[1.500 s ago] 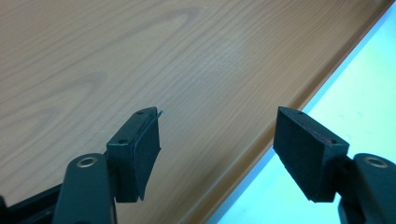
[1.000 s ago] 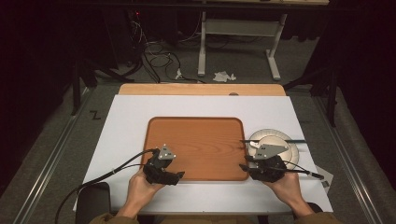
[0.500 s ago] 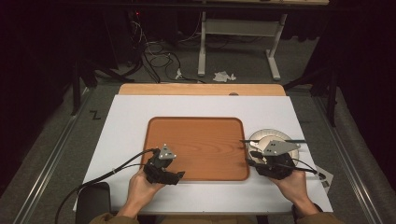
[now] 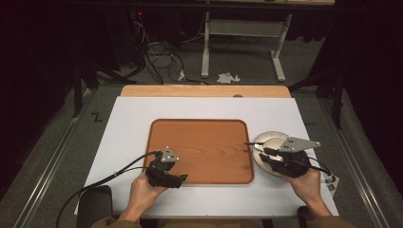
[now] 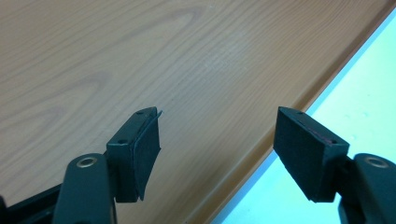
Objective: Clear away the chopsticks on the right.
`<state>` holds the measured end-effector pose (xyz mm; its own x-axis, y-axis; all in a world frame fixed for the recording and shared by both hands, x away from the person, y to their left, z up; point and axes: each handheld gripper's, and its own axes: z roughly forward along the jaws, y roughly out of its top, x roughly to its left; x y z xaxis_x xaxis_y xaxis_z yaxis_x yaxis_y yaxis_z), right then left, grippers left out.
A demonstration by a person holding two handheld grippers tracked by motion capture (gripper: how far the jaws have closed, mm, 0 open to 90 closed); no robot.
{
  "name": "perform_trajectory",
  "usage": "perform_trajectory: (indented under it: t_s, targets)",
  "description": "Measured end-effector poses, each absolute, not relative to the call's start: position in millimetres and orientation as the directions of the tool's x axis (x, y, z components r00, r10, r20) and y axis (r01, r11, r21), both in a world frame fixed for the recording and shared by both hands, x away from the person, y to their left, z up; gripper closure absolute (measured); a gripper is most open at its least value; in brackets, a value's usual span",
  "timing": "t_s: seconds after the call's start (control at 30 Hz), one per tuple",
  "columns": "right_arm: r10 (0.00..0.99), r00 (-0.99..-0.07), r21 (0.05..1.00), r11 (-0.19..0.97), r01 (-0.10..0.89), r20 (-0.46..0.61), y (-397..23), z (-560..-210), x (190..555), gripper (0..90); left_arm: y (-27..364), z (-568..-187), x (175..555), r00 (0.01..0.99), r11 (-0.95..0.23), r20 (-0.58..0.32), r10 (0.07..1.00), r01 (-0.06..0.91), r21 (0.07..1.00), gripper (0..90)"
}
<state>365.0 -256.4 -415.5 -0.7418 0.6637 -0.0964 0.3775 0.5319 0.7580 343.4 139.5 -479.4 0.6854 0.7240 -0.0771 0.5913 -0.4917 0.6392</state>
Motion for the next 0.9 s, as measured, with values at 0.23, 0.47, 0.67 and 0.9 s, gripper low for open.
perform_trajectory:
  t_s: [0.23,0.47,0.67,0.9]
  targets:
    - [0.697,-0.709,0.763,0.513,0.392,-0.104,-269,-411,372,71.1,140,-479,344,0.686,-0.494,-0.075,0.723,0.591,0.638,31.4]
    - [0.740,-0.667,0.780,0.465,0.418,-0.083,-282,-405,383,73.4,139,-480,344,0.685,-0.493,-0.079,0.725,0.595,0.635,31.4]
    - [0.791,-0.609,0.777,0.419,0.470,-0.057,-306,-401,402,74.5,140,-479,344,0.680,-0.489,-0.073,0.729,0.593,0.639,31.4]
    - [0.846,-0.531,0.745,0.386,0.545,-0.050,-331,-413,423,75.2,139,-480,344,0.681,-0.493,-0.074,0.728,0.596,0.634,31.4]
